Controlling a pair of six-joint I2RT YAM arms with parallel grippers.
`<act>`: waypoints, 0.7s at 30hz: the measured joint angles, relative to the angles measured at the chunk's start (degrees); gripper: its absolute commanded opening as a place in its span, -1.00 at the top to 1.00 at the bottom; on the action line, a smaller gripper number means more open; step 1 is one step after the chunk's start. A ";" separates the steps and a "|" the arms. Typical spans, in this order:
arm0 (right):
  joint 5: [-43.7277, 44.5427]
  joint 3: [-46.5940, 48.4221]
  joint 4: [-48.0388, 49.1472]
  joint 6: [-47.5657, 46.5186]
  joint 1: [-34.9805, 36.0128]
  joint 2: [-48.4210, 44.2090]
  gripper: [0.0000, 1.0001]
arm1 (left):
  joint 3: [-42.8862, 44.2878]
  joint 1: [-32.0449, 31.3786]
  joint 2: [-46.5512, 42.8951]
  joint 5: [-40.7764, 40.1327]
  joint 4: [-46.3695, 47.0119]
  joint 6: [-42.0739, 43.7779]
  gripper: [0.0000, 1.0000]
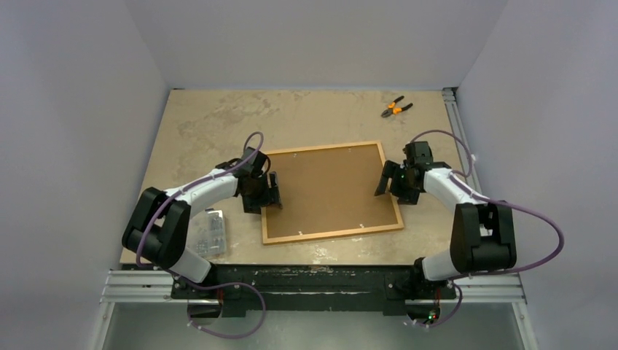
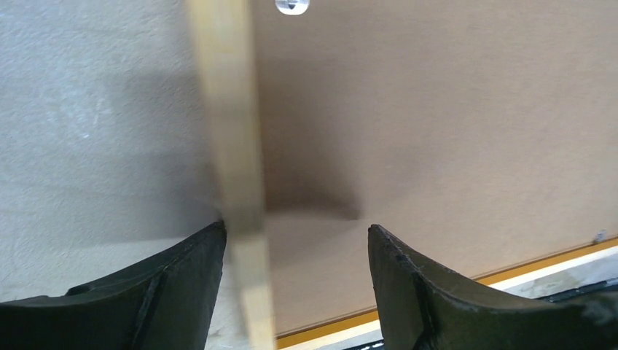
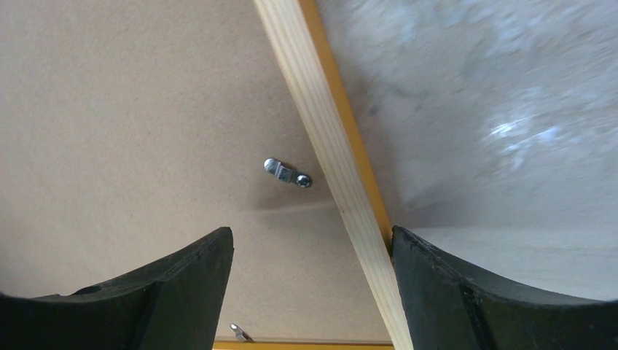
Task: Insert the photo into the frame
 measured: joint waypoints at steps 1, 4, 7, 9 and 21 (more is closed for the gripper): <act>-0.50 -0.48 0.07 0.20 0.66 -0.59 -0.54 | 0.00 0.00 0.17 0.33 0.68 -0.13 -0.38; -1.09 -2.62 0.44 0.31 2.86 -3.08 -0.54 | 0.02 0.22 0.26 0.31 0.92 -0.15 -0.38; -0.87 -3.93 0.24 0.26 3.74 -4.85 -0.57 | 0.11 0.50 0.26 -0.24 0.66 -0.13 -0.38; -0.39 -4.00 -0.28 0.15 4.15 -5.31 -0.58 | 0.22 0.50 0.26 -0.61 0.42 -0.13 -0.38; 9.46 5.77 -2.21 -1.46 5.55 1.92 -0.56 | 0.57 0.37 0.61 -1.66 -0.07 -0.09 -0.38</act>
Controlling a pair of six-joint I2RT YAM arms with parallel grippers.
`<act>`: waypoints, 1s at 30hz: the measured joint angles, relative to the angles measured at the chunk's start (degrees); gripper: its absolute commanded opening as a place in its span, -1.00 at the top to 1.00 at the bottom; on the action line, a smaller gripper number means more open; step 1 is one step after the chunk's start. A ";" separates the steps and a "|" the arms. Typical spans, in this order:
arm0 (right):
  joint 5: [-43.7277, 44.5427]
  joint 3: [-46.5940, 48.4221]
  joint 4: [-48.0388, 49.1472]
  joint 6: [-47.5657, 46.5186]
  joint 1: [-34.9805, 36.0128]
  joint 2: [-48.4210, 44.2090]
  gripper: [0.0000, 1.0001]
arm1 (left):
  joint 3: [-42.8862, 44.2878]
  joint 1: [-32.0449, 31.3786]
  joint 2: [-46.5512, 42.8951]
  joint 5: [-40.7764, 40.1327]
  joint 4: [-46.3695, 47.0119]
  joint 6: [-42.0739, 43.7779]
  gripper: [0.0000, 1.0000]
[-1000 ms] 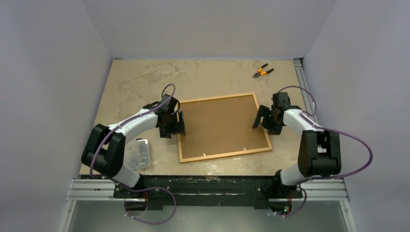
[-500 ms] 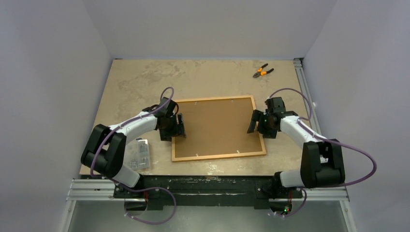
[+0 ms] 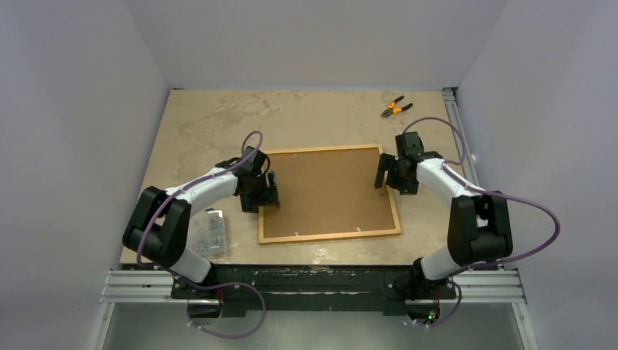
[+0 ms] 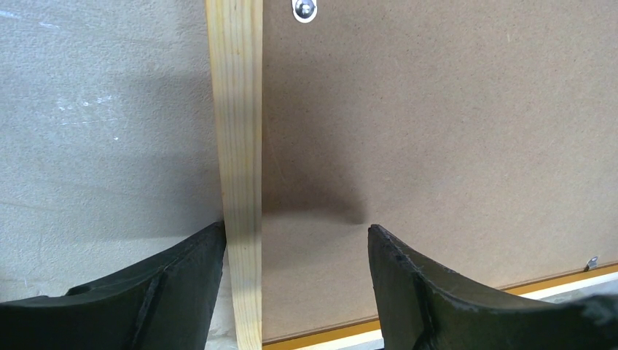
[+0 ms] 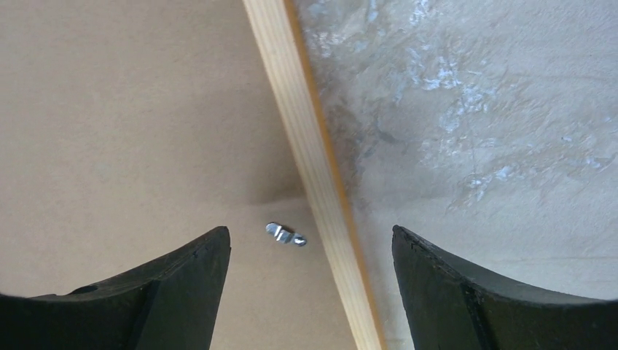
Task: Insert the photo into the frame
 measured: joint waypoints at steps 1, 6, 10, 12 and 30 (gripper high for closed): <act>0.35 0.04 0.02 -0.09 0.00 0.46 -0.55 | 0.02 0.00 0.07 0.02 -0.02 0.00 -0.38; 1.05 0.07 -0.39 -0.59 0.28 2.12 -0.49 | 0.22 0.00 0.24 0.02 -0.22 0.00 -0.38; 1.14 0.07 -0.39 -0.96 1.05 2.27 -0.42 | 0.33 0.00 0.35 0.02 -0.31 0.00 -0.37; 1.33 0.07 -0.39 -1.07 1.36 2.67 -0.36 | 0.35 0.00 0.35 0.02 -0.35 0.00 -0.37; 6.67 0.11 -1.42 -1.25 4.02 3.72 0.49 | 1.62 0.00 1.64 0.02 -1.60 0.02 -0.37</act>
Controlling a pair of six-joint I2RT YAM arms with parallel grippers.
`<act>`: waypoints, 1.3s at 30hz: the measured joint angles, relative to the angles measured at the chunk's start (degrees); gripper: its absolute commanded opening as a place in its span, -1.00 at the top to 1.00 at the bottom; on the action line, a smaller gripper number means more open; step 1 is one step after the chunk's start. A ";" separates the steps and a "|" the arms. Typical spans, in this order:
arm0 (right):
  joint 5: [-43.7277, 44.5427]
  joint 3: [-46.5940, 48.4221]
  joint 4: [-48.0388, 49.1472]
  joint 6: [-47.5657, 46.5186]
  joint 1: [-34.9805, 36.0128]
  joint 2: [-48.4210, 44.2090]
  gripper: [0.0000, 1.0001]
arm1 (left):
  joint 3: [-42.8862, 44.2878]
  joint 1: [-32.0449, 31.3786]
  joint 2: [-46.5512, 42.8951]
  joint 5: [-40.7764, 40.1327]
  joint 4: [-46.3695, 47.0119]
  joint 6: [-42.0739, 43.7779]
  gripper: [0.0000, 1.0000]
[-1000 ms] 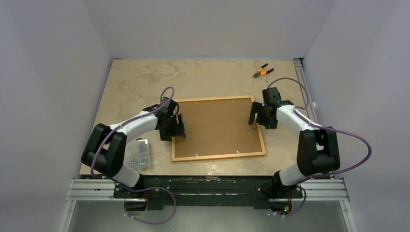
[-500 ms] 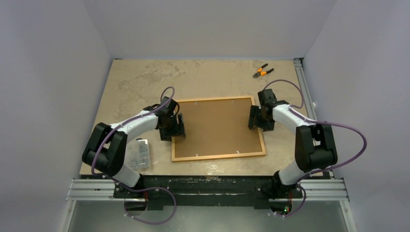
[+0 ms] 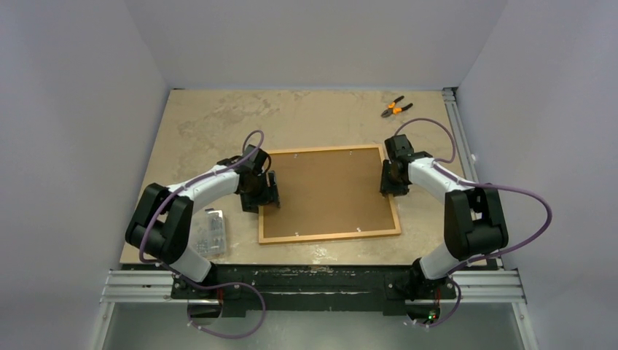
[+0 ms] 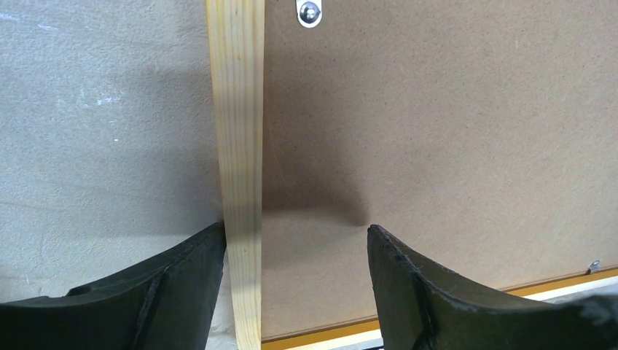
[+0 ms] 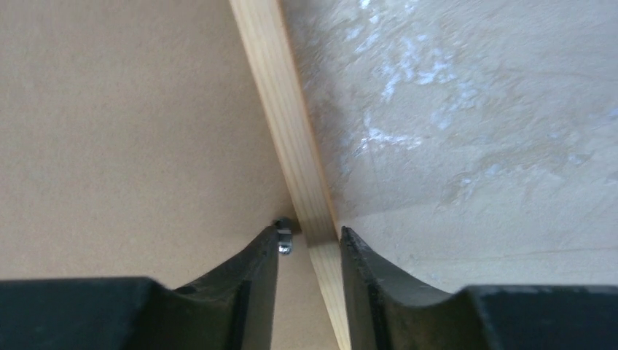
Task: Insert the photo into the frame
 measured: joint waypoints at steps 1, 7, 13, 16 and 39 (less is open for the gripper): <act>0.72 0.04 0.44 0.00 0.00 0.00 0.57 | 0.09 0.00 0.09 0.00 -0.09 -0.02 -0.37; 2.95 0.76 -0.17 -0.46 -0.11 0.04 1.00 | 0.44 0.02 0.48 -0.02 -0.39 0.02 -0.37; 3.13 0.96 -0.59 -1.42 0.15 0.04 1.00 | 0.52 0.13 0.55 0.00 -0.44 0.04 -0.37; 2.51 0.96 -0.59 -1.42 0.13 0.02 0.51 | 0.52 0.55 0.52 0.24 -0.44 0.07 -0.37; -5.97 0.90 -0.61 3.21 0.11 -5.49 -0.25 | 17.55 6.19 10.16 -6.23 -1.55 4.70 -0.25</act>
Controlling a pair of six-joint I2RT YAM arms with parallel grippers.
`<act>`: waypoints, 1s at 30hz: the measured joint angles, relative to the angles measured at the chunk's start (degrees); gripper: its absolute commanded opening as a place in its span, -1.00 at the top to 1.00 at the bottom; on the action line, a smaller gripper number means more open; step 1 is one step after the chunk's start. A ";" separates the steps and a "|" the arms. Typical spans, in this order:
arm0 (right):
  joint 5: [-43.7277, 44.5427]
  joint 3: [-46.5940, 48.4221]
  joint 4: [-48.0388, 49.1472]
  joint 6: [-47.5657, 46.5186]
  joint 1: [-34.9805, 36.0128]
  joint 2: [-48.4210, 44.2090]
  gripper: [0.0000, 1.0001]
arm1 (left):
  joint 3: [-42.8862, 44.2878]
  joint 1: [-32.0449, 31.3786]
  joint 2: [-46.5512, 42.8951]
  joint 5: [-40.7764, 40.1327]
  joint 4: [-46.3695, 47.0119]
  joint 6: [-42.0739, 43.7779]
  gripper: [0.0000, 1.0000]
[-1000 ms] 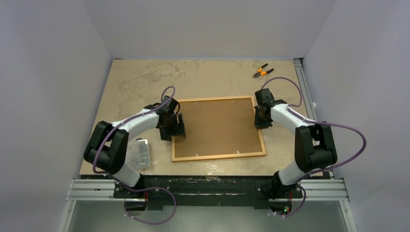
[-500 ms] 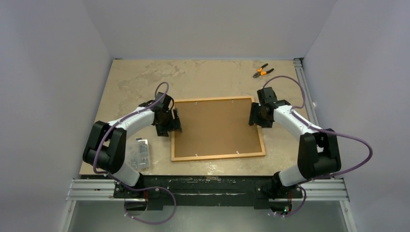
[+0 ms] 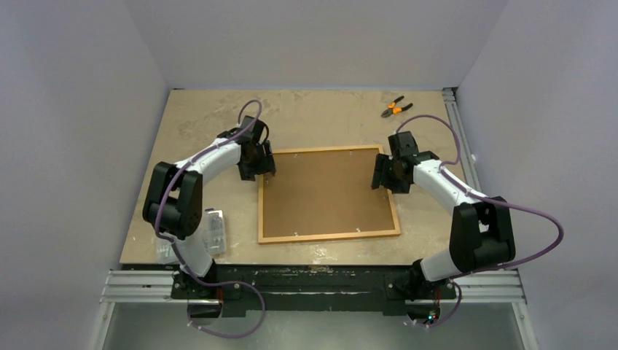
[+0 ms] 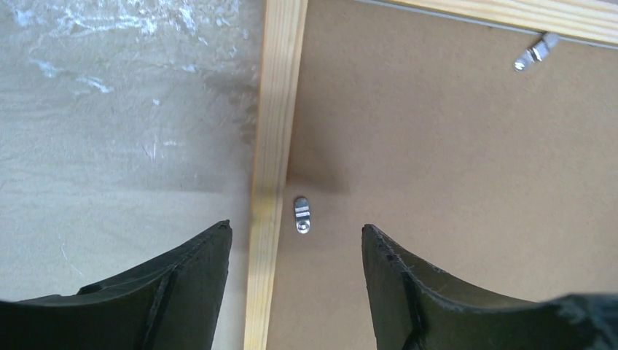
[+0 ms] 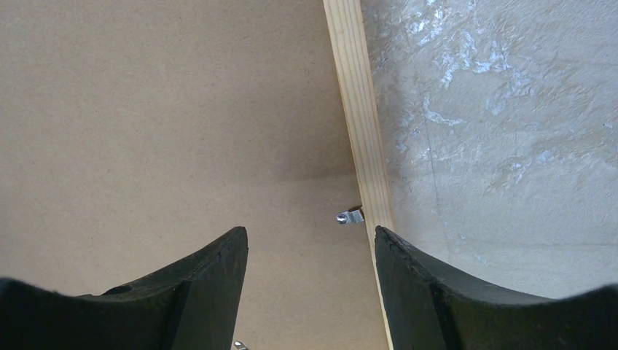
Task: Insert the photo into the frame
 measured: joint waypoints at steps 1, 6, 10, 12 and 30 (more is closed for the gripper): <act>-0.02 -0.04 0.02 0.02 0.00 0.00 -0.25 | 0.76 0.00 1.14 -0.37 -0.22 0.04 -0.21; -0.28 -0.35 0.15 0.02 0.00 0.00 -0.25 | 2.78 0.04 5.95 -1.99 -1.46 0.48 -0.05; -0.55 -0.37 0.20 0.02 0.00 0.00 -0.25 | 4.85 0.20 7.72 -2.21 -2.32 0.87 0.07; -0.59 -0.37 0.20 0.02 0.00 0.00 -0.25 | 4.94 0.24 7.85 -2.19 -2.23 0.87 0.16; -1.42 -0.37 0.20 0.02 0.00 0.00 -0.26 | 2.84 0.72 6.12 -2.49 -0.57 2.54 1.00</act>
